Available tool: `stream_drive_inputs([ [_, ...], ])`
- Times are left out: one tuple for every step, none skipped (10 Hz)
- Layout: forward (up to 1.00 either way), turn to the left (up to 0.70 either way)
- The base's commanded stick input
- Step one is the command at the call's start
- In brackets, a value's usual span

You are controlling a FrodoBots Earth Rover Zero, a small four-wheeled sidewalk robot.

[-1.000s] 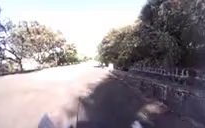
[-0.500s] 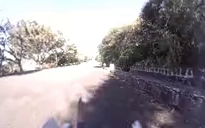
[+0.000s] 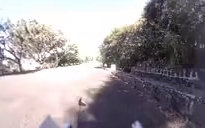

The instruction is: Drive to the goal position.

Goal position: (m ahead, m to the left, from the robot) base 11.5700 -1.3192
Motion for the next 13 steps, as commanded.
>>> stream_drive_inputs([
  [0.5, 0.0],
  [0.5, 0.0],
  [0.5, 0.0],
  [0.5, 0.0],
  [0.5, 0.0],
  [0.5, 0.0],
  [0.5, 0.0],
  [0.5, 0.0],
  [0.5, 0.0],
  [0.5, 0.0],
  [0.5, 0.0],
  [0.5, 0.0],
  [0.5, 0.0],
])
